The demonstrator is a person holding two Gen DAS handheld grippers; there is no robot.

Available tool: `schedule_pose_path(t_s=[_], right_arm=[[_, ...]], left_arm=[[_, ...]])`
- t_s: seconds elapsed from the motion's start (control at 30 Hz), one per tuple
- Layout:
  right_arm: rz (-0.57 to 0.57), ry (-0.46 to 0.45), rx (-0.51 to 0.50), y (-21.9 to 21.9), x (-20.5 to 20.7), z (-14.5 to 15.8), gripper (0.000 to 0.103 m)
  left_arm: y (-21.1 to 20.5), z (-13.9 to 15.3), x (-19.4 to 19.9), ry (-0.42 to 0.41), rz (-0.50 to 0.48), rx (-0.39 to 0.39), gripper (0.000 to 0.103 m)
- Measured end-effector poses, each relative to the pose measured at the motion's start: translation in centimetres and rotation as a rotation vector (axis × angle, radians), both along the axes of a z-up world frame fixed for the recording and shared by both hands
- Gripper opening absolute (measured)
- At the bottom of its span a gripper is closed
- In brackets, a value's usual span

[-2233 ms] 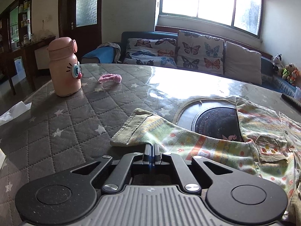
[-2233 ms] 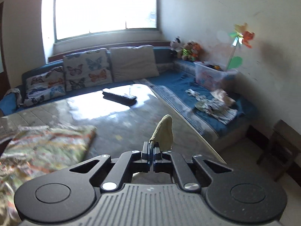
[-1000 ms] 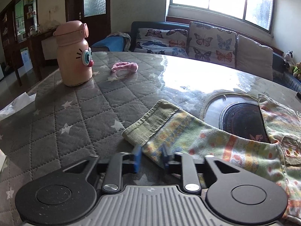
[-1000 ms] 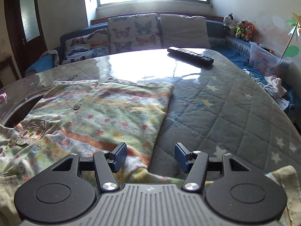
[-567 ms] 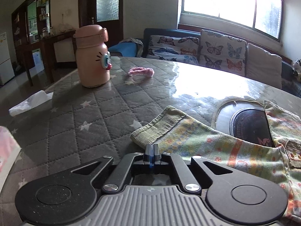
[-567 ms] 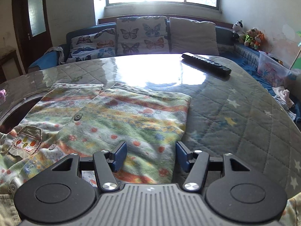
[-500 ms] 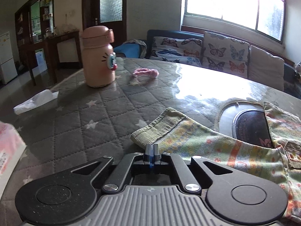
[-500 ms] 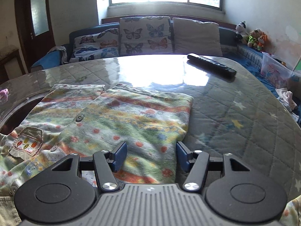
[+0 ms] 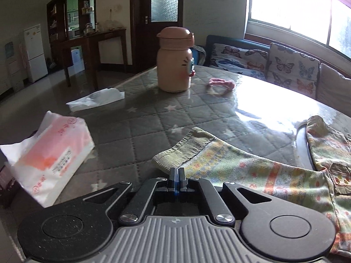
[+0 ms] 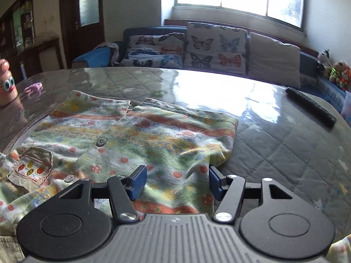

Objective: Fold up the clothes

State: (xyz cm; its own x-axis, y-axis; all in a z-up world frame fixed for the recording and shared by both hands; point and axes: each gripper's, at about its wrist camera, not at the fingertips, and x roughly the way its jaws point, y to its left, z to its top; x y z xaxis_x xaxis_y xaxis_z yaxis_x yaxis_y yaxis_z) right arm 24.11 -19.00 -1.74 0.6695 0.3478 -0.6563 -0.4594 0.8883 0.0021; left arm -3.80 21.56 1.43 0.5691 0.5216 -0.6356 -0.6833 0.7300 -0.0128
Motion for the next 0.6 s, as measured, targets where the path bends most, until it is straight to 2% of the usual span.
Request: schedule_pose_path(t_s=[0.3,0.47,0.6], right_arm=[[-0.037,-0.006,0.024,-4.4,-2.6,1.0,0.06],[-0.066,-0.008,0.034,-7.1,-4.1,1.5,0.061],[-0.136,-0.008,0.03,-10.3,-6.1,1.5,0.061]], left_arm=[[0.3,0.4,-0.5,0.024,0.006,0.045,0.0],[-0.5,0.6,0.0,0.018,-0.03,0.028,0.002],[-2.4,0.9,1.1,0.012,-0.106,0.026,0.004]])
